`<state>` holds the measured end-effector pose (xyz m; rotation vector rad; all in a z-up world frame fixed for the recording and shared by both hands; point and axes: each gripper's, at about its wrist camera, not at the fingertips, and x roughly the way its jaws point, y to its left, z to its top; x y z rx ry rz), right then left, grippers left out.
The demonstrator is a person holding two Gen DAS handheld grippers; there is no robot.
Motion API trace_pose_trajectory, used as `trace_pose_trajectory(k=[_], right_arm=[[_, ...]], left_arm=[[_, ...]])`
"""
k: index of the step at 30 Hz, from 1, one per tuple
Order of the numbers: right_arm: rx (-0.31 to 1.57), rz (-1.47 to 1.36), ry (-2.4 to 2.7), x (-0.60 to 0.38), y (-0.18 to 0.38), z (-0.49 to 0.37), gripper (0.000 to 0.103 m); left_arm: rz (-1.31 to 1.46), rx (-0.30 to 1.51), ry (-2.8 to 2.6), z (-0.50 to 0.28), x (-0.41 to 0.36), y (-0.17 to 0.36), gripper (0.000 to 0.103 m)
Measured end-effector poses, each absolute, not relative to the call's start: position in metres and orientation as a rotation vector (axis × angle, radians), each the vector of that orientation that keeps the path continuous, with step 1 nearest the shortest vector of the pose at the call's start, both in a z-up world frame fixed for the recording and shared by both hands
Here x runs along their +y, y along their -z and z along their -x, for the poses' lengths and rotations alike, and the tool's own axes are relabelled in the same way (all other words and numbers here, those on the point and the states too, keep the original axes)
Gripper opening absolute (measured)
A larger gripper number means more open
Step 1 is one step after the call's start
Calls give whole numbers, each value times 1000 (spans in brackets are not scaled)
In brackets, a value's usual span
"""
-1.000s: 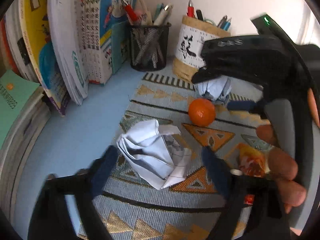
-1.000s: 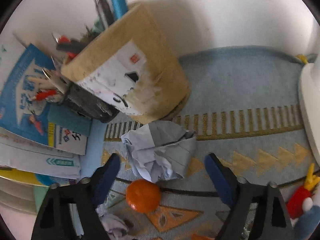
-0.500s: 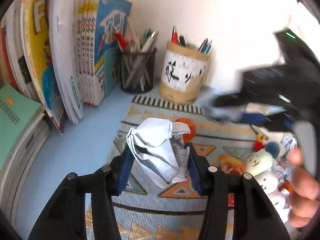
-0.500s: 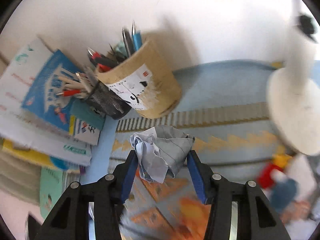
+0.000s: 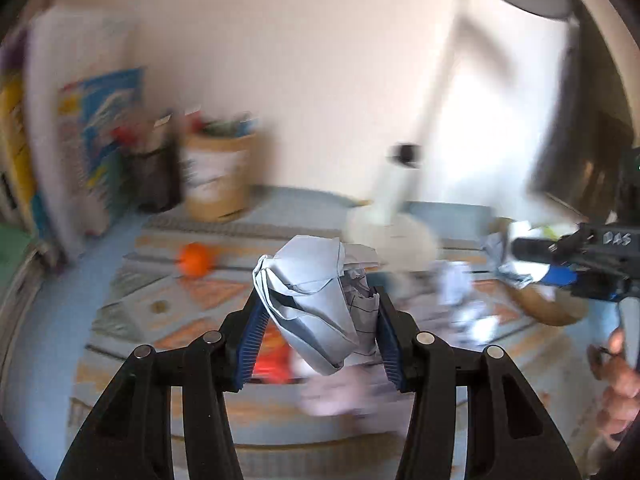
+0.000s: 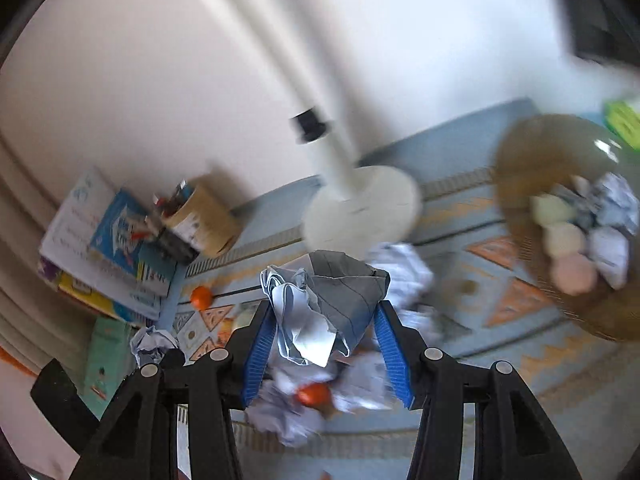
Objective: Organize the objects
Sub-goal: 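Carry both paper balls to the amber bowl and release them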
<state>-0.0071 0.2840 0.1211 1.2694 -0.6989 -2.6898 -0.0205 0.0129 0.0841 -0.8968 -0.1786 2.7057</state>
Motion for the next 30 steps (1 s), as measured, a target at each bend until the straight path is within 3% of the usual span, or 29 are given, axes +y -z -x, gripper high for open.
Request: trace_pose_trajectory(k=[11, 22, 25, 28, 30], right_arm=[[-927, -1132, 2967, 460, -147, -48, 50], [-876, -1250, 2977, 512, -117, 10, 52], [-906, -1236, 2959, 515, -111, 23, 59], [-919, -1231, 2944, 518, -110, 30, 64], [-917, -1216, 2935, 518, -112, 28, 68]], left_arm=[[820, -49, -2496, 24, 200, -143, 48], [913, -47, -2408, 73, 305, -107, 48], [901, -42, -2398, 74, 313, -102, 55], [914, -80, -2356, 78, 312, -99, 82], [908, -101, -2367, 79, 307, -99, 83]])
